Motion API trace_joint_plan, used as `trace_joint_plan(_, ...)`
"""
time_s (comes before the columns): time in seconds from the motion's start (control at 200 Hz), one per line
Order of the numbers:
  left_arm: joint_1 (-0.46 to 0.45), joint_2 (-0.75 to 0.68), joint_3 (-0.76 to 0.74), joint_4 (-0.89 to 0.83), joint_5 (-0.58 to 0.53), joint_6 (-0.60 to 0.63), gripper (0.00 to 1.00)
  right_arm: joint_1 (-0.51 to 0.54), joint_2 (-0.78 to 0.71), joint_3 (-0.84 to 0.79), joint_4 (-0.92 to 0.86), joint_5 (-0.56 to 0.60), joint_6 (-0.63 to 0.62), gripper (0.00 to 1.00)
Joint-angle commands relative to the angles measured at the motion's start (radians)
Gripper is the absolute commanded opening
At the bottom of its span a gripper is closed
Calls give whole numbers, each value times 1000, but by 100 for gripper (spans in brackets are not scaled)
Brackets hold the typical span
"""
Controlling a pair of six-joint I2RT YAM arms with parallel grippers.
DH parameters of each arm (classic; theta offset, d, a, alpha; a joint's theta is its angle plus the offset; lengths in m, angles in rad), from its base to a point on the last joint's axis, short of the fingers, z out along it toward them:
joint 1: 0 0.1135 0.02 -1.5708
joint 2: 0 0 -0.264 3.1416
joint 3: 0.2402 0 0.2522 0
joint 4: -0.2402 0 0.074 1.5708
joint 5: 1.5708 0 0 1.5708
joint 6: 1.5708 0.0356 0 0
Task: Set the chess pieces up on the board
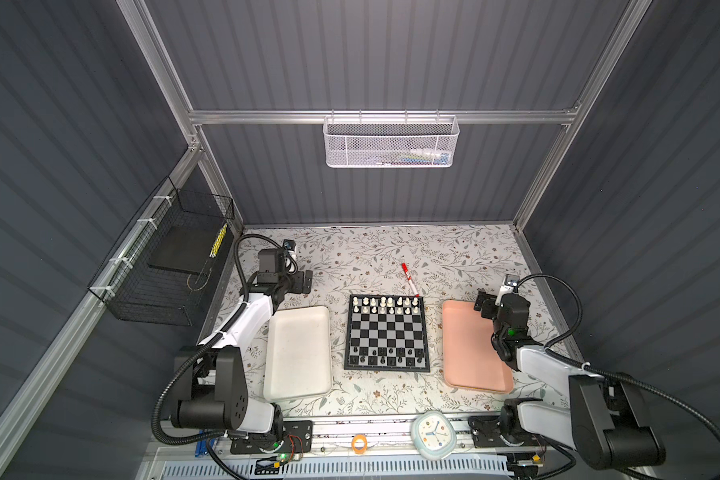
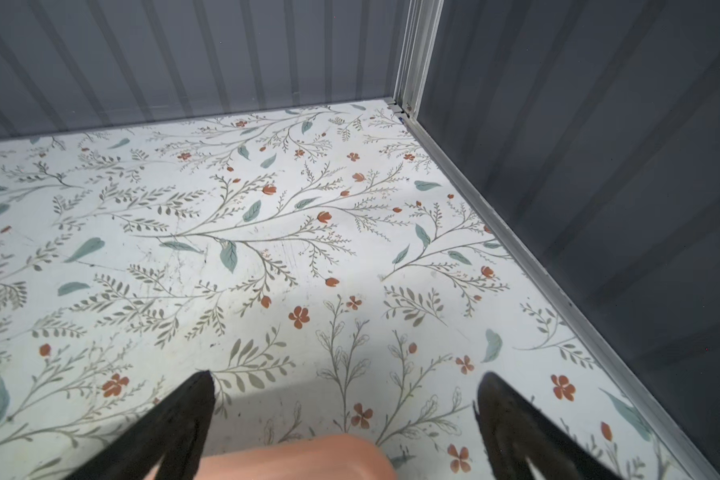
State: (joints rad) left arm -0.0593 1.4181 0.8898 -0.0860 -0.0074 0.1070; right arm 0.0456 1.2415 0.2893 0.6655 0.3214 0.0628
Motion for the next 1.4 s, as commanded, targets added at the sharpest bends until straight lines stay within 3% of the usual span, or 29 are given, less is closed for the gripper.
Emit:
trace_joint_plan(0.0, 42, -45, -68, 157, 21, -48, 99, -18, 34, -19, 238, -39, -29, 99)
trace_joint_plan(0.18, 82, -40, -250, 423, 71, -67, 99, -38, 156, -34, 389, -93, -17, 99)
trace_joint_plan(0.37, 103, 31, -310, 588, 119, -108, 100, -39, 239, -93, 591, -95, -24, 99)
trace_joint_plan(0.78, 109, 143, -473, 966, 167, -104, 99, -41, 221, 6, 375, -107, -20, 99)
trace_joint_plan(1.151, 110, 309, -573, 1327, 159, -122, 99, -44, 222, 4, 379, -109, -19, 99)
trace_joint_plan(1.396, 110, 293, -536, 1221, 134, -127, 99, -44, 222, 4, 380, -109, -19, 99)
